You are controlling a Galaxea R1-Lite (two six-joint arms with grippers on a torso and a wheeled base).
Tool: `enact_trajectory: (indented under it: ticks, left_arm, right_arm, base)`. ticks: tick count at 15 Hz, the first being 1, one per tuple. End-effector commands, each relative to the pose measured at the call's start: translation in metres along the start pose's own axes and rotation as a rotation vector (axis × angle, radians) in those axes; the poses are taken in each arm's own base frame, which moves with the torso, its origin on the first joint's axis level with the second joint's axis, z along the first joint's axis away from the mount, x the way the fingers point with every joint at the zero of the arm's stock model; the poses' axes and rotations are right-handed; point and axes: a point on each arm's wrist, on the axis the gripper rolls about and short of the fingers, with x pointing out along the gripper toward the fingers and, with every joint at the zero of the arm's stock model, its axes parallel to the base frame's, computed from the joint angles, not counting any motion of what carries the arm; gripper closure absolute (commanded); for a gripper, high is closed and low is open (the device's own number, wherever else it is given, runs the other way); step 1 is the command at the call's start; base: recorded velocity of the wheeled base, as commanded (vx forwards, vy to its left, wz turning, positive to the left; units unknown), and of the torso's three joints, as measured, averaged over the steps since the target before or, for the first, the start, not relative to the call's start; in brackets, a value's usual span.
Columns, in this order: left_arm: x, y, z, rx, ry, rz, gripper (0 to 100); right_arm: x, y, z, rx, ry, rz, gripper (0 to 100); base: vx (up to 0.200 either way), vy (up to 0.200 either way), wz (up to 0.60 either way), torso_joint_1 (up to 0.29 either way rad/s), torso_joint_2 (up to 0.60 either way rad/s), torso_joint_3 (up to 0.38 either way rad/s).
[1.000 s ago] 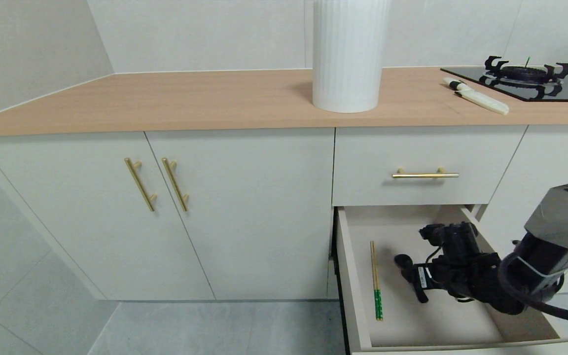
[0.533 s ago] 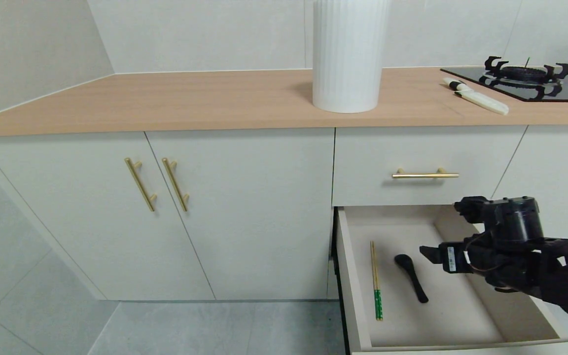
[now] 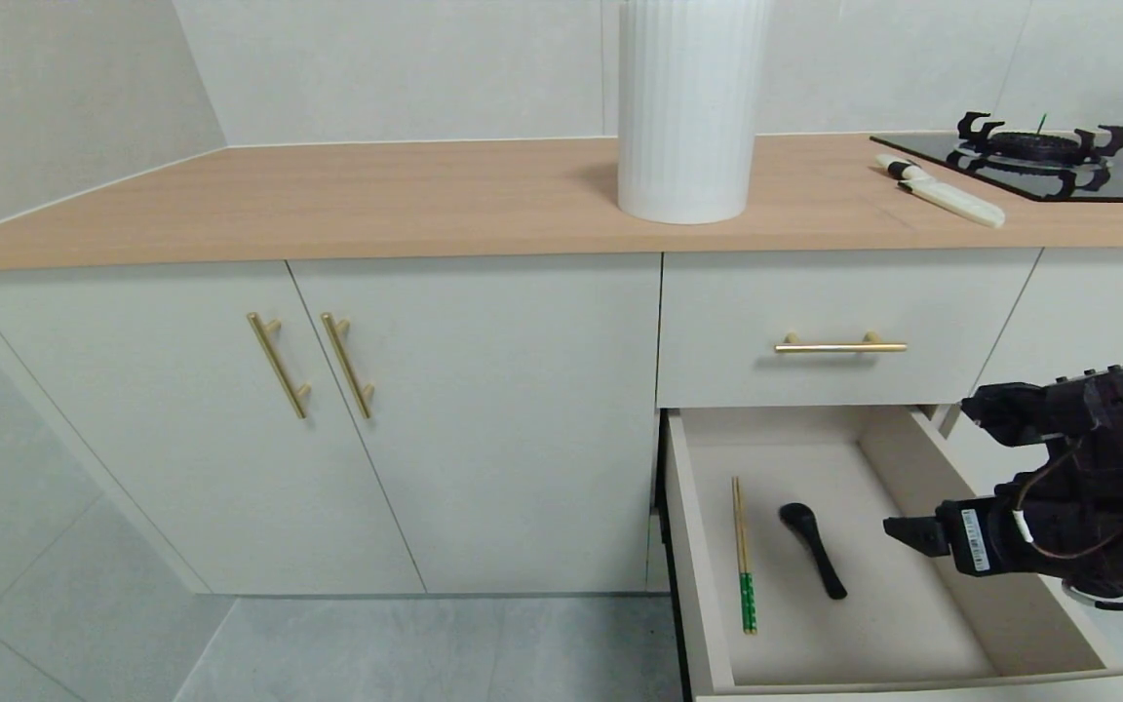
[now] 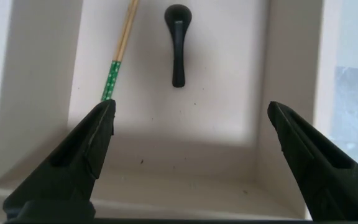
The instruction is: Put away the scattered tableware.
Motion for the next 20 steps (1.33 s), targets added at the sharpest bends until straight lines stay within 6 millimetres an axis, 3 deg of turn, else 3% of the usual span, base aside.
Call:
enact_trajectory:
  ticks: [1, 8, 12, 17, 20]
  left_arm:
    - [0.000, 0.000, 0.000, 0.000, 0.002, 0.000, 0]
    - [0.000, 0.000, 0.000, 0.000, 0.001, 0.000, 0]
    - [0.000, 0.000, 0.000, 0.000, -0.001, 0.000, 0]
    - [0.000, 0.000, 0.000, 0.000, 0.001, 0.000, 0]
    - [0.000, 0.000, 0.000, 0.000, -0.001, 0.000, 0]
  right_arm:
    - [-0.009, -0.001, 0.004, 0.004, -0.029, 0.005, 0]
    - [-0.016, 0.006, -0.004, -0.036, 0.019, 0.029, 0]
    - [-0.012, 0.011, -0.008, -0.057, 0.042, 0.043, 0]
    - [0.016, 0.020, -0.028, -0.101, 0.190, 0.048, 0]
    - [0.010, 0.032, -0.038, -0.160, 0.214, 0.082, 0]
  base:
    - [0.000, 0.000, 0.00, 0.000, 0.00, 0.000]
    - [-0.171, 0.000, 0.00, 0.001, 0.00, 0.001]
    - [0.000, 0.000, 0.00, 0.000, 0.00, 0.000]
    - [0.000, 0.000, 0.00, 0.000, 0.00, 0.000]
    - [0.000, 0.000, 0.00, 0.000, 0.00, 0.000]
